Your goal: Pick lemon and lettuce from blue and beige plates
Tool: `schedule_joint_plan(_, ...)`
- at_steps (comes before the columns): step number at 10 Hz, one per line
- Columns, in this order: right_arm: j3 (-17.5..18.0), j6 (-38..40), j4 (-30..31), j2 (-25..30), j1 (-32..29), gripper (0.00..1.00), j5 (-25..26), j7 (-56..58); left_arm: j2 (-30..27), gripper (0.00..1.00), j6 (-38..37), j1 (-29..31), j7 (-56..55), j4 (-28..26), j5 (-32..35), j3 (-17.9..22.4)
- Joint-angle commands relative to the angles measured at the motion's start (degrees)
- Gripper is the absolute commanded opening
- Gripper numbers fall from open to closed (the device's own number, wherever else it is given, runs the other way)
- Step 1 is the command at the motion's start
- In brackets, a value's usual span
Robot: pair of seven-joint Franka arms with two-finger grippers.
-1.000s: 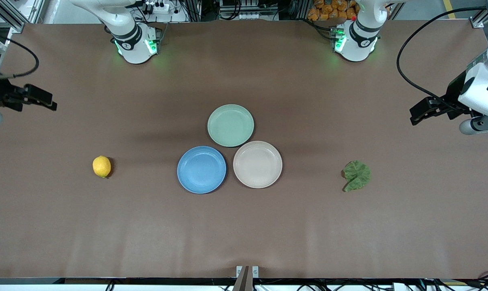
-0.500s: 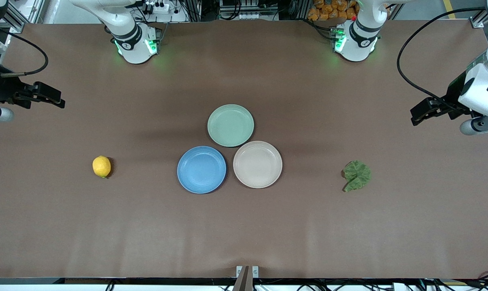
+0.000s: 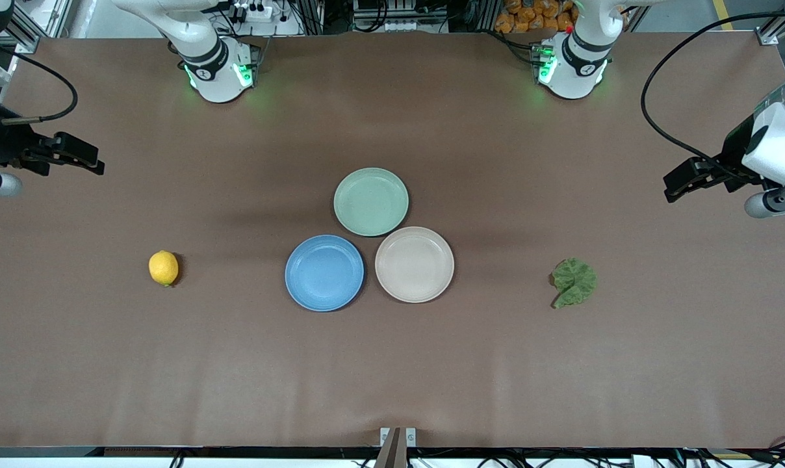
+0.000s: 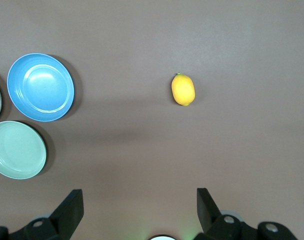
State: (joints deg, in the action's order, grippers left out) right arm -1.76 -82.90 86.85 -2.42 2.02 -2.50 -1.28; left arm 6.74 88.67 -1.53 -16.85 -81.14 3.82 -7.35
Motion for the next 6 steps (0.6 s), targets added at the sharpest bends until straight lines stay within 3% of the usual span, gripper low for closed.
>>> schedule_joint_plan(1, 0.1, 0.0, 1.8, 1.3, 0.3, 1.00, 1.1, -0.5, -1.2, 1.00, -0.2, 0.2, 3.6, -0.7, -1.7, 0.6)
schedule_joint_plan(6, 0.1, -0.5, 2.0, 1.4, 0.4, 1.00, 1.1, -0.5, -1.4, 1.00, -0.1, 0.1, 4.0, -1.0, -3.8, 0.5)
